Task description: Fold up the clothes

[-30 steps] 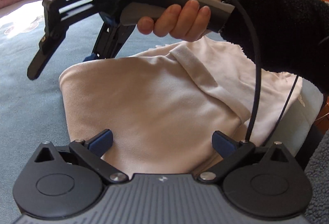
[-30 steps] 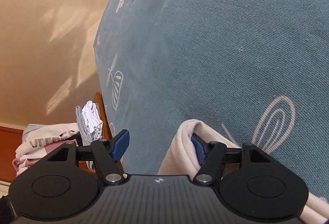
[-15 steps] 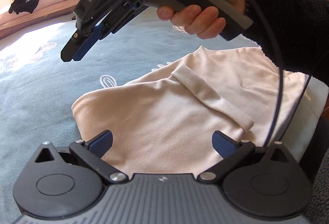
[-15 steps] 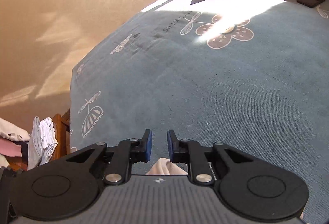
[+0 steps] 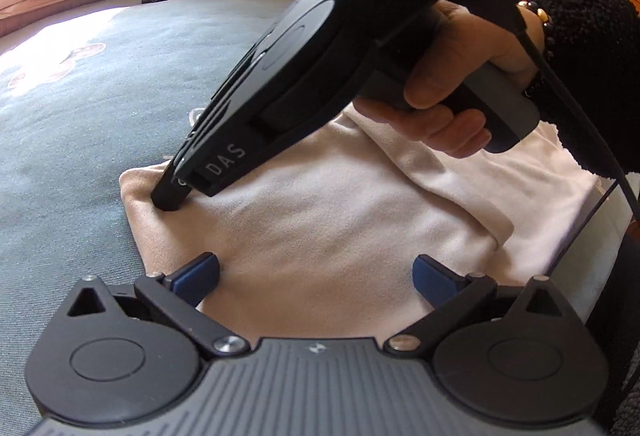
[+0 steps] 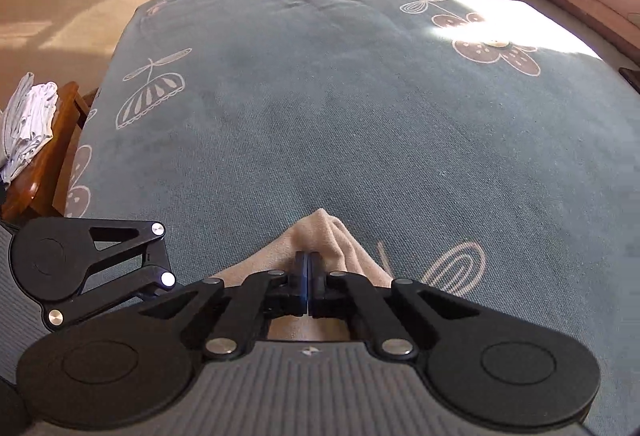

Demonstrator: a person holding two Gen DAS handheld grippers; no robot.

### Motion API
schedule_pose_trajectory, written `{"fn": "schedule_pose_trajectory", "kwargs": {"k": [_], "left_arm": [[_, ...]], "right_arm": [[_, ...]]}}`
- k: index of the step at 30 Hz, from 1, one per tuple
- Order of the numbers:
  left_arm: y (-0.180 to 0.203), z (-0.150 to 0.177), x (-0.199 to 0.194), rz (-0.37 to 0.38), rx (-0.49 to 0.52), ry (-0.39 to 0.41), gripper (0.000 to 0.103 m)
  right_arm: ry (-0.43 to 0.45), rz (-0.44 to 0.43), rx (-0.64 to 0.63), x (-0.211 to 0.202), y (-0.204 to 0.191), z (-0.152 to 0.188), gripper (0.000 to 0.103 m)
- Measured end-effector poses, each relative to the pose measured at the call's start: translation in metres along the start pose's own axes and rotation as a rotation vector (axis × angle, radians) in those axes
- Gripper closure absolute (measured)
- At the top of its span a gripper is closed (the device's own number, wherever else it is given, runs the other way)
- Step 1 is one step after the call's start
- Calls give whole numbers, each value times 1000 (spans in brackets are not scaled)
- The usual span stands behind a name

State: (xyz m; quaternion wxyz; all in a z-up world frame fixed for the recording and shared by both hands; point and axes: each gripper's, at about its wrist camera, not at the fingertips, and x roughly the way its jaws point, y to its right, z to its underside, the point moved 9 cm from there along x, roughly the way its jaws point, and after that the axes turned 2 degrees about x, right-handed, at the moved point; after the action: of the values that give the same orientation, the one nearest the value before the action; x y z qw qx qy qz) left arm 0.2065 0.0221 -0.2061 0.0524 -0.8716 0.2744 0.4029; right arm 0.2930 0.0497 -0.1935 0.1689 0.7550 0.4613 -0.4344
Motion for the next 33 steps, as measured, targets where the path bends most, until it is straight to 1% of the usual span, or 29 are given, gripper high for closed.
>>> {"fn": "schedule_pose_trajectory", "kwargs": {"k": [2, 4, 5, 7, 9, 11, 14, 16, 18, 19, 21, 23, 24, 26, 29, 31, 33], "left_arm": [[3, 2, -6, -36, 35, 12, 1], [3, 6, -10, -64, 59, 9, 1], [2, 9, -9, -63, 49, -1, 1], [-2, 16, -5, -58, 24, -19, 1], [-3, 15, -3, -60, 13, -25, 1], [-4, 13, -1, -64, 4, -29, 1], [-1, 12, -10, -44, 9, -17, 1], [-1, 16, -12, -41, 5, -20, 1], [1, 22, -10, -40, -1, -25, 1], [1, 23, -9, -48, 3, -26, 1], [2, 24, -8, -59, 5, -32, 1], [4, 23, -12, -52, 0, -38, 1], [6, 23, -15, -42, -1, -40, 1], [6, 23, -26, -55, 8, -31, 1], [1, 22, -46, -85, 29, -13, 1], [-4, 20, -61, -107, 45, 0, 1], [-20, 11, -75, -150, 54, 19, 1]], "right_arm": [[25, -25, 15, -11, -6, -4, 96], [18, -42, -31, -13, -17, -4, 96], [13, -49, -55, -14, -22, -4, 96], [-27, -60, -88, -5, -30, 0, 96], [-54, -21, -106, 12, -31, 5, 98], [-14, -2, -107, 17, -35, 2, 98], [-7, -2, -94, 6, -36, -6, 96], [45, -5, -60, -8, -31, -13, 95], [49, 60, -45, -7, -19, -15, 93], [32, 90, -23, 1, -11, -13, 93], [39, 79, 33, 12, -2, -10, 92], [48, 66, 72, 11, 2, -13, 92], [47, 61, 100, 8, 4, -14, 92], [57, 72, 126, -3, 4, -14, 90], [63, 129, 132, -28, 5, -7, 83], [79, 158, 166, -55, 8, 2, 80], [95, 189, 217, -82, 14, 14, 77]]}}
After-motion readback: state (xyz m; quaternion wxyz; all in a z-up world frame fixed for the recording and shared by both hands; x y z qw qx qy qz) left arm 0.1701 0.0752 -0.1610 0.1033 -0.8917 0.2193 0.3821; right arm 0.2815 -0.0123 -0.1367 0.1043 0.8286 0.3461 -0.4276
